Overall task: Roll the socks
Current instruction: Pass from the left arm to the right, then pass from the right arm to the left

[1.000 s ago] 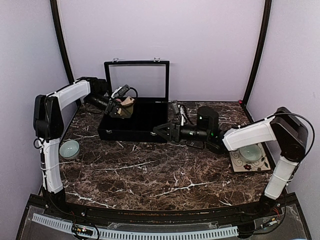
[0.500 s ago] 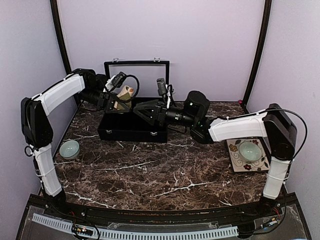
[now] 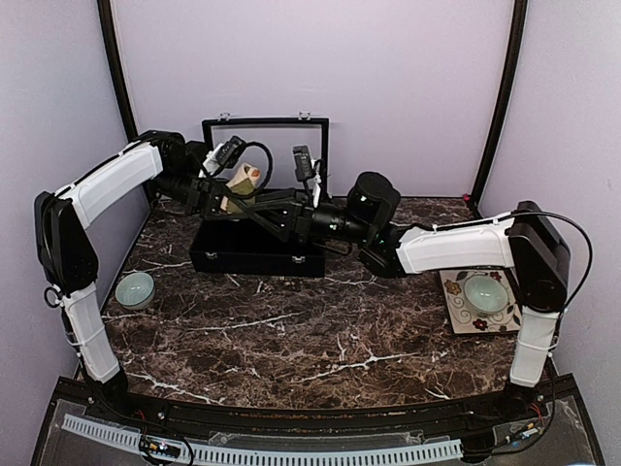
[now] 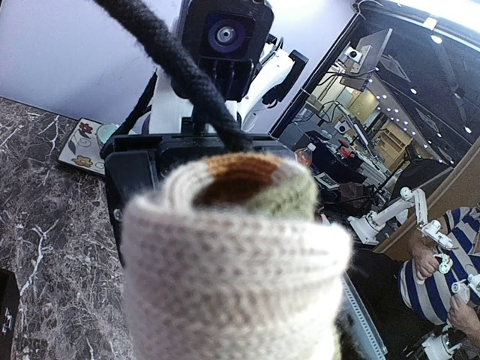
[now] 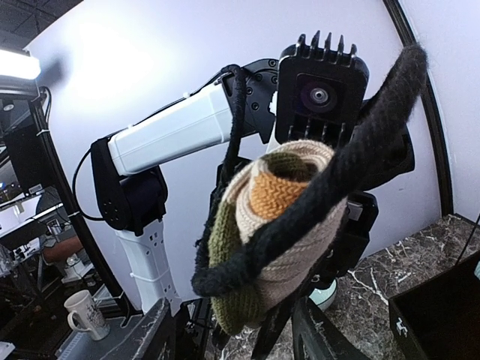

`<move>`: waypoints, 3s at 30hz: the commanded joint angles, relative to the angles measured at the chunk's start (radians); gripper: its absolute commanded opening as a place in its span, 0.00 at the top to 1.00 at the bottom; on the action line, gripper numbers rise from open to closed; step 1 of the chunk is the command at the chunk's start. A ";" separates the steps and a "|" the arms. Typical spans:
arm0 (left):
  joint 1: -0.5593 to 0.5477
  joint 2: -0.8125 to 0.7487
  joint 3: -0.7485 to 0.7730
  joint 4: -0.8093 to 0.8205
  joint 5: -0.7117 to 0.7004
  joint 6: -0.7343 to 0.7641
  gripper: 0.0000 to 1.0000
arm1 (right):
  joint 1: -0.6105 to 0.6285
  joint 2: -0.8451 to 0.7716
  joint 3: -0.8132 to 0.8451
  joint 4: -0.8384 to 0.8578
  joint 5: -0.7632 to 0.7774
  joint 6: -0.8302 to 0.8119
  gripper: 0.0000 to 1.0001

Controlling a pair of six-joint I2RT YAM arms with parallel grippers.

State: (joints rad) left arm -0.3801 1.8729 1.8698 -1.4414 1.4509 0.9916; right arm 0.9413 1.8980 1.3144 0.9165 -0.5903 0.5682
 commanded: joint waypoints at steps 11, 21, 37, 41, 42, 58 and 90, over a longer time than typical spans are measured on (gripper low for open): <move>-0.070 -0.103 -0.048 -0.022 0.010 -0.015 1.00 | 0.008 0.064 0.149 0.038 -0.036 0.018 0.66; -0.073 -0.097 -0.053 -0.022 -0.010 -0.016 0.97 | 0.017 0.099 0.183 0.068 -0.104 0.069 0.88; 0.093 -0.179 -0.031 0.189 -0.157 -0.262 0.01 | -0.035 -0.026 0.039 -0.269 -0.012 -0.132 1.00; 0.121 -0.285 -0.115 0.414 -0.263 -0.374 0.01 | -0.035 -0.035 0.038 -0.344 0.008 -0.151 1.00; 0.121 -0.315 -0.163 0.470 -0.271 -0.397 0.01 | -0.034 -0.031 0.045 -0.347 0.007 -0.148 1.00; 0.062 -0.350 -0.312 0.664 -0.320 -0.428 0.27 | 0.011 0.045 0.201 -0.464 -0.011 -0.189 1.00; 0.030 -0.264 -0.230 0.491 -0.233 -0.347 0.91 | 0.024 0.064 0.228 -0.534 -0.014 -0.227 1.00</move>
State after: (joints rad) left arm -0.3454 1.6173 1.6077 -0.9302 1.1706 0.6579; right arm 0.9546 1.9476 1.5112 0.3904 -0.6056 0.3603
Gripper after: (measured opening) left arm 0.479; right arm 0.038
